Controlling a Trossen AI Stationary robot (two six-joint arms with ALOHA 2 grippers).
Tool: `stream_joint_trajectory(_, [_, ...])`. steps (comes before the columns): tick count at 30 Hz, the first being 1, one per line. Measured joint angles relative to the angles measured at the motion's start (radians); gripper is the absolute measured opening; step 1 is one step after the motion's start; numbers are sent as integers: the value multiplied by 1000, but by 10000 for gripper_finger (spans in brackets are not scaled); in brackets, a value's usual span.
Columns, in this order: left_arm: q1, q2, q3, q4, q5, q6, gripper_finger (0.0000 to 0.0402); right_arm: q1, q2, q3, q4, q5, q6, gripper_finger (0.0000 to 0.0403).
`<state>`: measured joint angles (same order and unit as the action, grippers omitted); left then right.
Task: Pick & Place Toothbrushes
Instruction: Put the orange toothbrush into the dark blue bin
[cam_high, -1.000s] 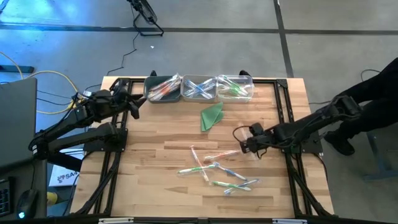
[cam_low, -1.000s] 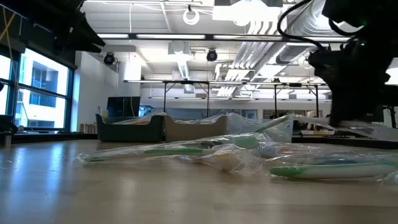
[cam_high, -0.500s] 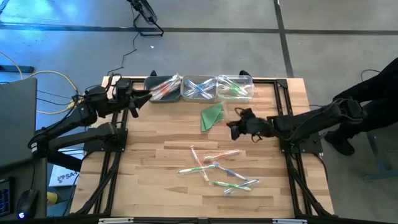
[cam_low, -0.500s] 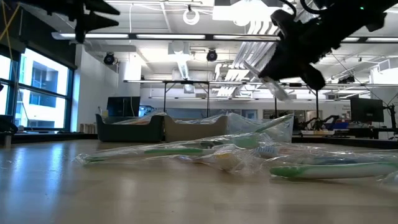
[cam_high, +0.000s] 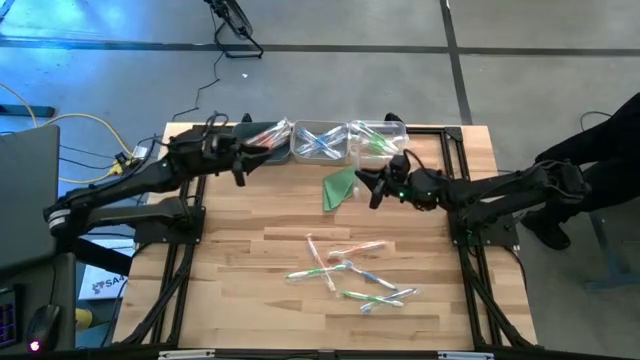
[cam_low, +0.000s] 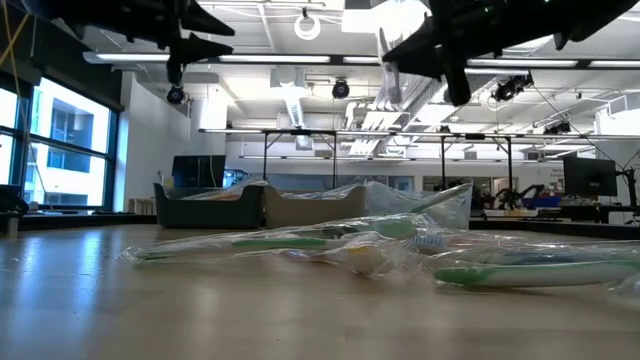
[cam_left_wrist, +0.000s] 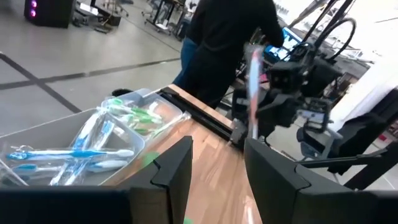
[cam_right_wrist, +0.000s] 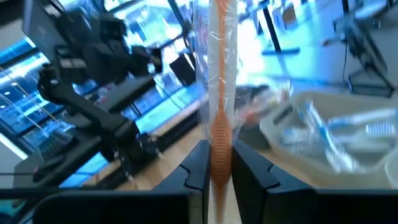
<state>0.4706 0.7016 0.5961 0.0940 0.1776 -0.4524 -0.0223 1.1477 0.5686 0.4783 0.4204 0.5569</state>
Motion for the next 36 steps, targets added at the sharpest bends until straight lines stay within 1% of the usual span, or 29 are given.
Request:
stream_joint_trajectory(5, [0, 75, 0, 84, 3, 21, 143, -14, 0, 0, 65, 16, -55, 38])
stream_joint_trajectory(12, [0, 141, 0, 245, 71, 115, 143, -13, 7, 0, 110, 24, -67, 38])
stream_joint_trajectory(18, [0, 161, 0, 275, 77, 144, 143, -13, 59, 6, 224, 24, -67, 38])
stream_joint_trajectory(21, [0, 161, 0, 277, 99, 158, 143, -13, 107, 47, 220, 22, -87, 38])
stream_joint_trajectory(24, [0, 161, 0, 281, 128, 168, 143, -13, 171, 115, 220, -3, -138, 38])
stream_joint_trajectory(29, [0, 161, 0, 281, 130, 168, 143, -12, 279, 228, 209, -33, -217, 38])
stream_joint_trajectory(36, [0, 161, 0, 282, 153, 167, 143, -13, 405, 363, 172, -88, -221, 38])
